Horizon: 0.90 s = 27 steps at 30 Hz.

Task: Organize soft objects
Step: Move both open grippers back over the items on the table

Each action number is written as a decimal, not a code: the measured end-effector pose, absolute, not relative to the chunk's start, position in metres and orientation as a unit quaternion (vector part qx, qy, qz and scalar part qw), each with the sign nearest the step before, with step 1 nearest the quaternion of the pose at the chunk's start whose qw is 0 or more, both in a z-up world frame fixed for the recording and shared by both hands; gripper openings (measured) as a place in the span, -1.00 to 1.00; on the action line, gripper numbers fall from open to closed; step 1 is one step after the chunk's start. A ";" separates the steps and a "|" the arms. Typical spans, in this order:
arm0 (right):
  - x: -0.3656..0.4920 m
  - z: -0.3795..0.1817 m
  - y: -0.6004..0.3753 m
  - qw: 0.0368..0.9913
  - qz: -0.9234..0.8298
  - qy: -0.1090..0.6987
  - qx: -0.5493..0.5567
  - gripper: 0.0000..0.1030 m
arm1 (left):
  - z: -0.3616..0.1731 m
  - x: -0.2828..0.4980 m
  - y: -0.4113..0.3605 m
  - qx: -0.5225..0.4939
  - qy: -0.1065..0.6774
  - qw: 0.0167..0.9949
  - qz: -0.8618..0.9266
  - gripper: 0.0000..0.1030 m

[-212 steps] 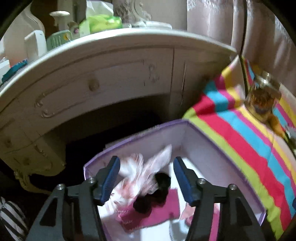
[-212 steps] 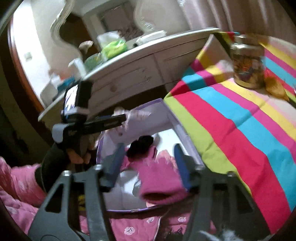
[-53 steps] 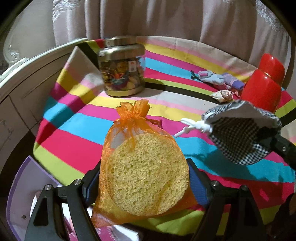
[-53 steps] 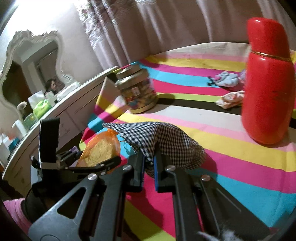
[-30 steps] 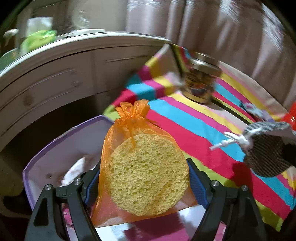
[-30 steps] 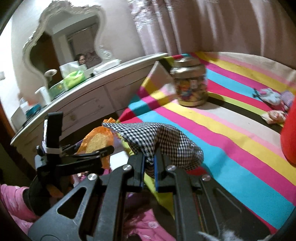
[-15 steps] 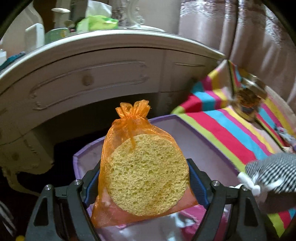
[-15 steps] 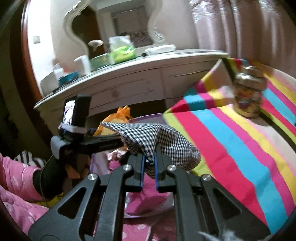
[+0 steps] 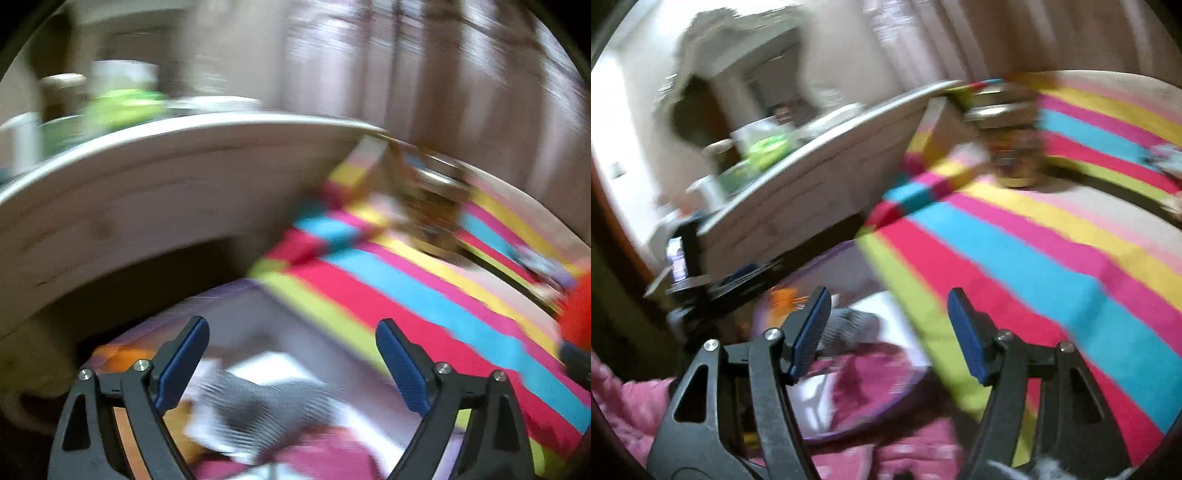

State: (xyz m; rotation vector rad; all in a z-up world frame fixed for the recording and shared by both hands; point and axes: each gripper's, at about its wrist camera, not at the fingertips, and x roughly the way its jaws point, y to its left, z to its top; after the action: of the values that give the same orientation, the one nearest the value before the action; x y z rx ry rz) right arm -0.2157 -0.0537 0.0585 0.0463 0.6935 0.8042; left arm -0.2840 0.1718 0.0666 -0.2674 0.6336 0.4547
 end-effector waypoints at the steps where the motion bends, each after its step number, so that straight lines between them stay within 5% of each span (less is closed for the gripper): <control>1: -0.211 0.058 -0.060 0.877 0.351 0.328 0.006 0.34 | 0.063 -0.266 0.158 -0.124 0.321 0.921 0.182 0.82; 6: -0.180 0.055 -0.101 0.929 0.194 0.314 -0.035 0.34 | 0.040 -0.165 0.092 -0.105 0.373 0.922 0.017 0.82; 16: -0.079 0.047 -0.133 0.933 0.026 0.346 -0.095 0.35 | -0.002 -0.033 0.028 -0.044 0.429 0.902 -0.032 0.82; 27: 0.053 0.037 -0.135 0.889 -0.153 0.420 0.101 0.35 | -0.011 -0.029 0.013 -0.015 0.451 0.891 -0.044 0.99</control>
State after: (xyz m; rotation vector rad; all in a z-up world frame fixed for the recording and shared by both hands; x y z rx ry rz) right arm 0.0534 -0.1347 0.0371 0.2100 0.8725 -0.3187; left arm -0.0293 0.0134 -0.0107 -0.0308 0.9361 -0.0911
